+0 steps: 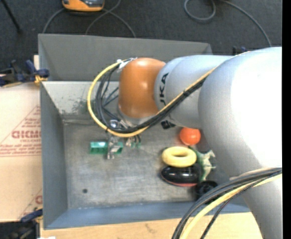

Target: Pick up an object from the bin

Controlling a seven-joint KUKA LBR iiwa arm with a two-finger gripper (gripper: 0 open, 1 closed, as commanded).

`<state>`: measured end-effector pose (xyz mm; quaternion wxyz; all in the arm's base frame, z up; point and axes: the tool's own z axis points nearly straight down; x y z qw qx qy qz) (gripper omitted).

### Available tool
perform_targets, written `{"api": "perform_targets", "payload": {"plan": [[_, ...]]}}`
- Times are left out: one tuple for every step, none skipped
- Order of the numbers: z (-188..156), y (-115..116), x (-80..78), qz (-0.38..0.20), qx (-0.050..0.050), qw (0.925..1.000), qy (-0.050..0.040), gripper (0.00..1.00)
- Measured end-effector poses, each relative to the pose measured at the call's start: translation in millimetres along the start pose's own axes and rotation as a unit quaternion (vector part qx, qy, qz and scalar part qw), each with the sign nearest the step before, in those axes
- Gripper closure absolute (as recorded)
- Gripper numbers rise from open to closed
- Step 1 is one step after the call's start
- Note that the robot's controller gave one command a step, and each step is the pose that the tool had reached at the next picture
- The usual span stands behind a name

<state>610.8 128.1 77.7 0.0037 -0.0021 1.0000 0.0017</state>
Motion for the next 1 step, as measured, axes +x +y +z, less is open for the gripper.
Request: {"api": "perform_targets", "payload": {"plan": [[-5.6,-0.4,0.0,0.0,0.001,1.0,0.001,1.0]]}}
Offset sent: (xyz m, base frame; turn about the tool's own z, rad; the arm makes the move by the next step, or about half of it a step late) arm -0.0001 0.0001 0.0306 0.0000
